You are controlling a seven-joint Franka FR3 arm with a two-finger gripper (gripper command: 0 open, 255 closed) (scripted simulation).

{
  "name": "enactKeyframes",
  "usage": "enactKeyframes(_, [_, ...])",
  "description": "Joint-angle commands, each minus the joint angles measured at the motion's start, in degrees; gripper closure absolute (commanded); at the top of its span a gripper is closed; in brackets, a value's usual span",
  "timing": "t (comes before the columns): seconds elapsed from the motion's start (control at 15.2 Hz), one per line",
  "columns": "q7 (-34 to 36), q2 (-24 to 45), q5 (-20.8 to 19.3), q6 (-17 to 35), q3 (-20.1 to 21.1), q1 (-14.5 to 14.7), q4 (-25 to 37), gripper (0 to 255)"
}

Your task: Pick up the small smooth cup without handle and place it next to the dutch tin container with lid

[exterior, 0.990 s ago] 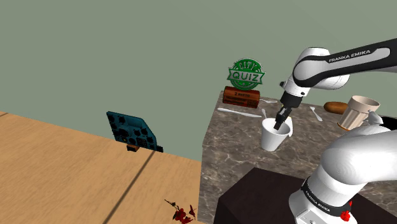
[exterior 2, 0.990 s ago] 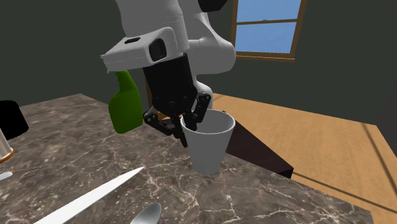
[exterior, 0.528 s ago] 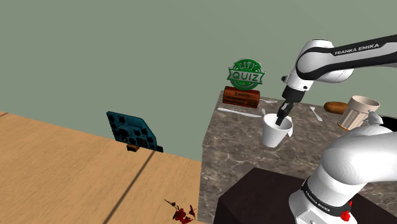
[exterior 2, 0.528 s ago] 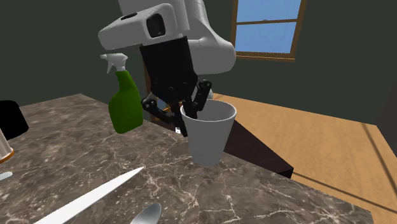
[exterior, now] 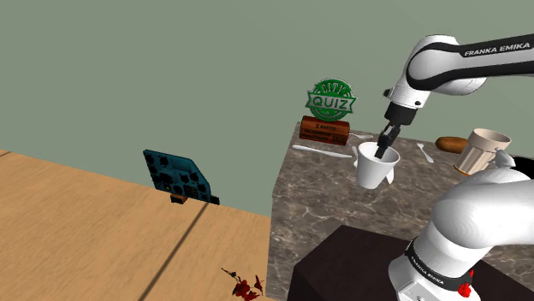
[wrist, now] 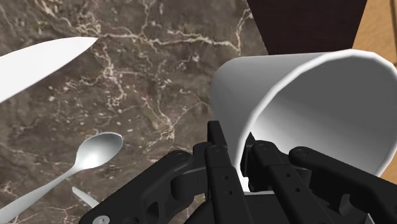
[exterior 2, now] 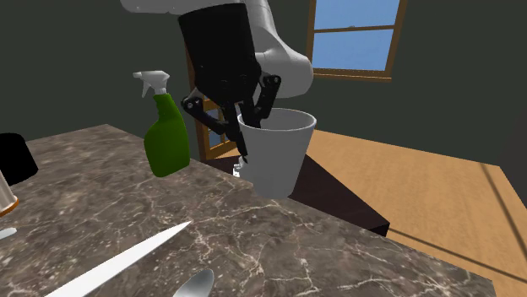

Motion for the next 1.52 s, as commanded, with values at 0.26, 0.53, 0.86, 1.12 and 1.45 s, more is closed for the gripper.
enactKeyframes(0.26, [0.81, -1.02, 0.83, -4.95, 1.14, 0.40, 4.00, 255])
enactKeyframes(0.53, [1.26, -1.32, 1.33, -8.07, 1.77, 0.67, 6.88, 255])
enactKeyframes(0.86, [1.78, -1.33, 1.94, -11.81, 2.46, 1.03, 10.67, 255])
enactKeyframes(1.12, [2.18, -1.08, 2.41, -14.70, 2.96, 1.34, 13.84, 255])
enactKeyframes(1.45, [2.62, -0.51, 2.95, -18.04, 3.48, 1.71, 17.80, 255])
